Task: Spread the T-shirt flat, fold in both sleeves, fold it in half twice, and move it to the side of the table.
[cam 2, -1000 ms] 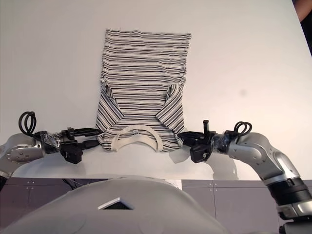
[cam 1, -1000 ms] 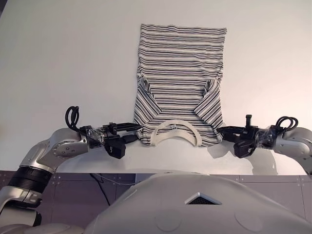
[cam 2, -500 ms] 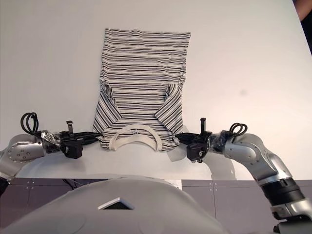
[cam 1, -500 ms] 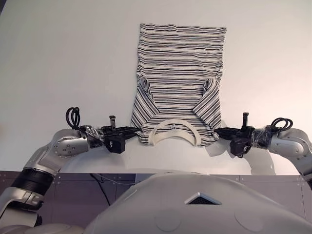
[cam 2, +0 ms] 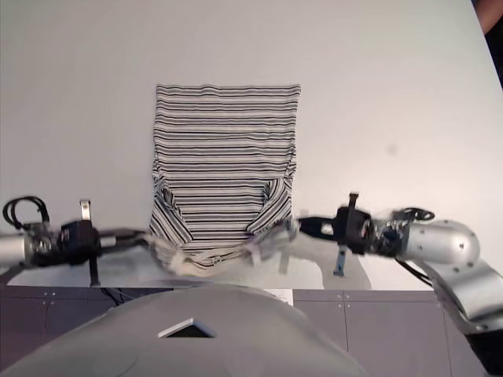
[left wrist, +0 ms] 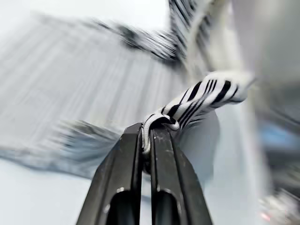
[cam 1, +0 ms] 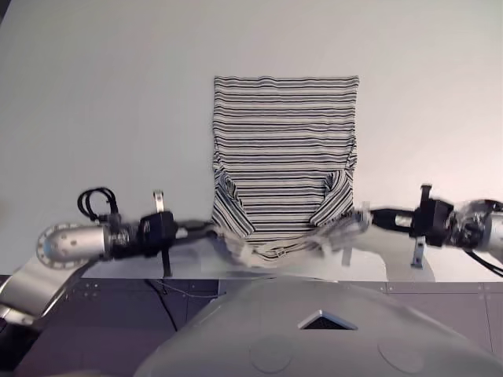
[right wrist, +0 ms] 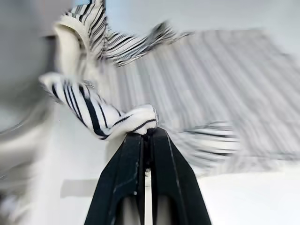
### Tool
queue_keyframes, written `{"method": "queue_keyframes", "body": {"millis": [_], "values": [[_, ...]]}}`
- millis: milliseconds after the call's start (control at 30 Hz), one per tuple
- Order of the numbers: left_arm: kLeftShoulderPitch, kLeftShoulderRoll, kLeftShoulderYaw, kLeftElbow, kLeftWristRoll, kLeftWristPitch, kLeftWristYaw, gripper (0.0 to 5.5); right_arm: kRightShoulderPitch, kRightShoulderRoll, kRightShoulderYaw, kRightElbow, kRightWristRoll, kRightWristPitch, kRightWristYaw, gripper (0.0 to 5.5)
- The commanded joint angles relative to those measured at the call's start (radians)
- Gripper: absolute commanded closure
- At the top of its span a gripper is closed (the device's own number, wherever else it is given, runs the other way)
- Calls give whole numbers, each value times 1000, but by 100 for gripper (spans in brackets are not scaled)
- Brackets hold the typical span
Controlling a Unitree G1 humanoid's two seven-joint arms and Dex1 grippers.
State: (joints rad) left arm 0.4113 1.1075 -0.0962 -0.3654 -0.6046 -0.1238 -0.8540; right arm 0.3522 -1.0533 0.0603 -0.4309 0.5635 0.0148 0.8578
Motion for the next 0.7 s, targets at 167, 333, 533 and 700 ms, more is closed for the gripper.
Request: {"method": "queue_keyframes", "body": {"millis": [167, 333, 533, 700], "values": [[-708, -367, -147, 584, 411, 12, 134, 539, -585, 333, 160, 483, -314, 116, -184, 540], [-888, -506, -152, 939, 539, -124, 155, 539, -781, 547, 213, 780, -475, 32, -286, 540], [-1006, -576, -128, 1163, 607, -235, 180, 539, -909, 638, 177, 990, -568, -21, -373, 540], [-1057, -640, -125, 1327, 668, -302, 224, 539, -961, 657, 159, 1112, -618, -42, -413, 540]]}}
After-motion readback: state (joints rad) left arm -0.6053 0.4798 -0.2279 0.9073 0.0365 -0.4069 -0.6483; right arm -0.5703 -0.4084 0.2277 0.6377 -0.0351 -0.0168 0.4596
